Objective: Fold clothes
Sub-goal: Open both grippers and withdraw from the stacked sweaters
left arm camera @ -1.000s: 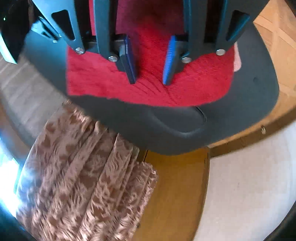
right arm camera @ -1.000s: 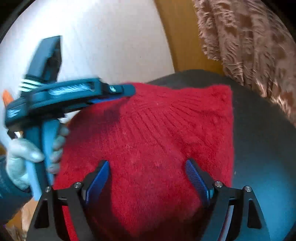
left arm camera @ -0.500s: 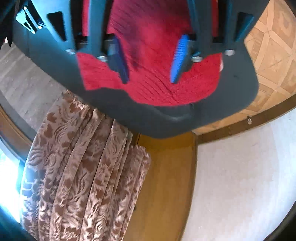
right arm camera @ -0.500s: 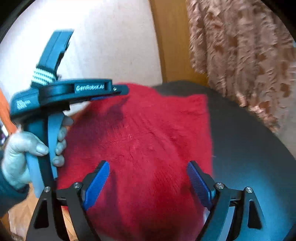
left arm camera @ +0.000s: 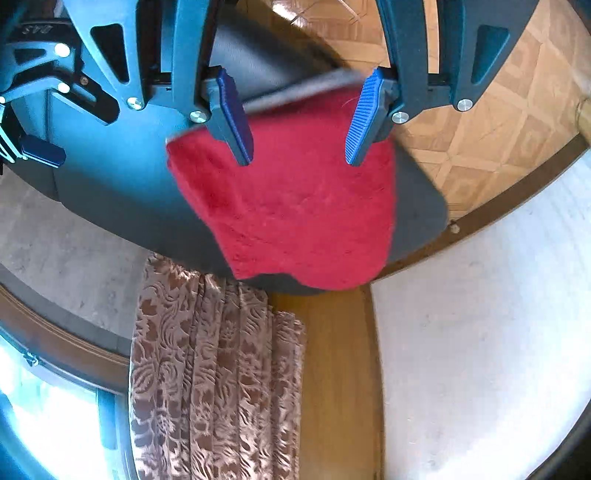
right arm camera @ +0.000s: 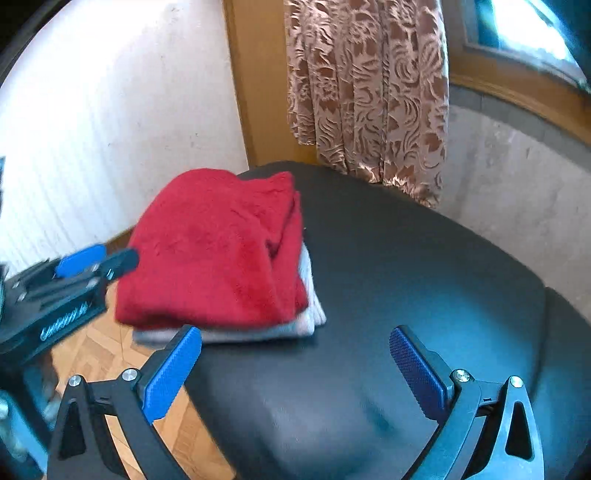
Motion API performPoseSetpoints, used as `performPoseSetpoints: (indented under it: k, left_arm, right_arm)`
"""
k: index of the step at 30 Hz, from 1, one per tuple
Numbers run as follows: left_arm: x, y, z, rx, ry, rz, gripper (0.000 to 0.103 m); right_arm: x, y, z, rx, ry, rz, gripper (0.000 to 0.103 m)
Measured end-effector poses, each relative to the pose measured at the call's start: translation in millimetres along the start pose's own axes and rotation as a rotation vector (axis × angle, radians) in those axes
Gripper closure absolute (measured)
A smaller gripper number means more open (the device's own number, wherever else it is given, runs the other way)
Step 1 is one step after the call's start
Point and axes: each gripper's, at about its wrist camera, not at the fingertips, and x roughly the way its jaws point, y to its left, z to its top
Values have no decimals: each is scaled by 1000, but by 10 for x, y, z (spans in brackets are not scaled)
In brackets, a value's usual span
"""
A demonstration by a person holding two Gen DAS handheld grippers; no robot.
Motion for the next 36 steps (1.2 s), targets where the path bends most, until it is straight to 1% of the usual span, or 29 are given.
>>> performPoseSetpoints:
  k: [2,4,6,7,9,11,14,17,20,24,26,28,29,32,36]
  left_arm:
    - [-239,8,-16,49,-23,60,50]
    - [-552,32,5,77,-81,101,50]
    - [-808,88,55,68,-144,85,51]
    - [-871,108,87,58,-168,74,50]
    - [-974,167,149,22,-187,59,50]
    - [-1004,223,193,-12,-185,26,51]
    - [-942,308,200,-54,-147,-11,51]
    - [-823,376,170,-82,-109,-19,51]
    - [-752,455,123,-114,-82,-29,51]
    - [-687,516,32,-139,-65,-24,51]
    - [-646,541,8,-145,-60,-17,54]
    - [-623,558,-21,-150,-67,0,62]
    - [-620,563,-36,-148,-71,4,63]
    - [-637,588,-72,-154,-90,6,65]
    - [-634,641,-97,-178,-92,16,66]
  right_arm:
    - [-91,96,-44,-28,-2,0,0]
    - [-208,204,-87,-51,-23,7,0]
    - [-340,320,-124,-70,-55,19,0]
    - [-396,376,-127,-83,-70,25,0]
    - [-504,487,-133,-103,-99,30,0]
    - [-581,572,-133,-74,-112,-13,0]
    - [-630,714,-121,-106,-126,-9,0]
    - [-636,842,-123,-144,-129,-28,0]
    - [-605,888,-119,-152,-128,-39,0]
    - [-557,905,-125,-140,-120,-42,0]
    - [-523,914,-126,-139,-111,-36,0]
    - [-484,928,-136,-141,-98,-30,0]
    - [-463,935,-142,-141,-92,-26,0]
    - [-403,951,-168,-141,-73,-20,0]
    - [-324,963,-214,-138,-49,-19,0]
